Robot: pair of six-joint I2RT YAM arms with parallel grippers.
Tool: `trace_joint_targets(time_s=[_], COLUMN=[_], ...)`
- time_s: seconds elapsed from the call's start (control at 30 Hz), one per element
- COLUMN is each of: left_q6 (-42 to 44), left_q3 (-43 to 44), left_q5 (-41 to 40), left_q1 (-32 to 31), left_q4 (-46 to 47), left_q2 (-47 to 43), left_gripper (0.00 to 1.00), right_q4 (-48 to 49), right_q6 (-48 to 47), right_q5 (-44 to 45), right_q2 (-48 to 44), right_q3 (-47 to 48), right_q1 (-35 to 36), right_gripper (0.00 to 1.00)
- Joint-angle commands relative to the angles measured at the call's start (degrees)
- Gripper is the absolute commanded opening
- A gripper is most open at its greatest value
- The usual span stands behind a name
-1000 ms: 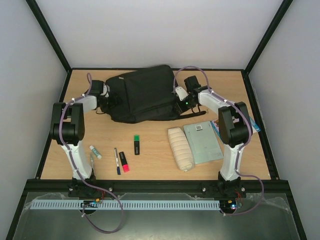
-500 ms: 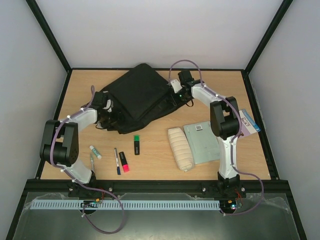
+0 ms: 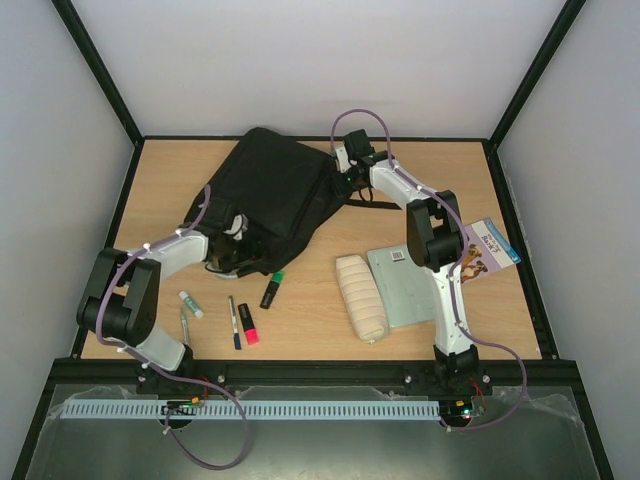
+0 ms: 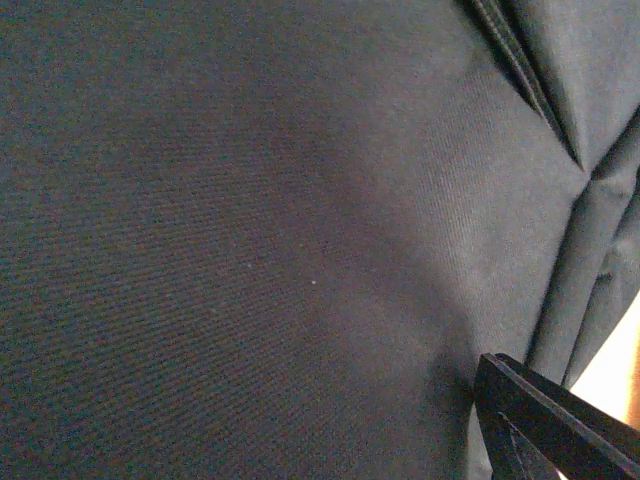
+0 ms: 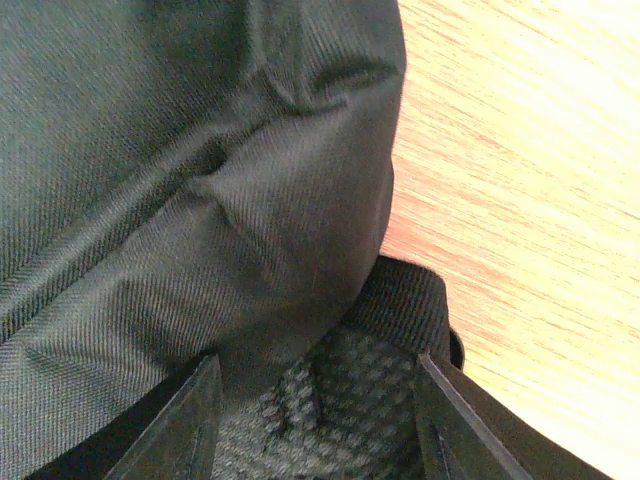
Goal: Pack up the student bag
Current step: Adjust the student bag at the center of the board.
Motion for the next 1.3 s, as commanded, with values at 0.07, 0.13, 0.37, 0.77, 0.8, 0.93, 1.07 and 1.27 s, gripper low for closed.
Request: trace_joint_targets(time_s=[0.07, 0.13, 0.37, 0.77, 0.8, 0.93, 1.07, 1.27], left_q6=[-1.39, -1.96, -3.27, -2.51, -2.08, -0.77, -0.57, -0.6], left_q3=[-0.15, 0.72, 4.18, 6.85, 7.22, 8.79, 9.55, 10.92], left_q5=[3.48, 3.45, 3.07, 3.48, 3.83, 3.71, 3.16, 2.88], left_q1=[-5.9, -7.73, -15.07, -23.18, -23.62, -24.67, -24.77, -25.3], left_q4=[1.91, 2.13, 2.51, 3.91, 3.81, 1.82, -1.52, -5.94], left_q2=[1.26, 2.15, 4.84, 7.29, 7.2, 6.48, 3.69, -2.95], left_gripper=[0.85, 0.85, 0.86, 0.87, 0.91, 0.95, 0.95, 0.95], right_q4=[-4.15, -3.98, -4.24, -4.41, -4.46, -4.93, -6.88, -7.97], right_q6=[1.76, 1.58, 1.68, 1.7, 1.57, 1.77, 2.68, 0.93], right_q5=[1.37, 1.73, 2.25, 4.1, 4.4, 4.32, 0.46, -3.88], right_q2=[2.39, 2.46, 2.57, 1.41, 1.16, -1.89, -9.07, -26.89], right_q3=[0.5, 0.58, 0.63, 0.54, 0.57, 0.91, -1.28, -14.35], right_q1=[1.58, 1.64, 1.6, 1.51, 1.45, 0.26, -2.5, -7.17], right_gripper=[0.54, 0.55, 0.57, 0.61, 0.62, 0.64, 0.65, 0.68])
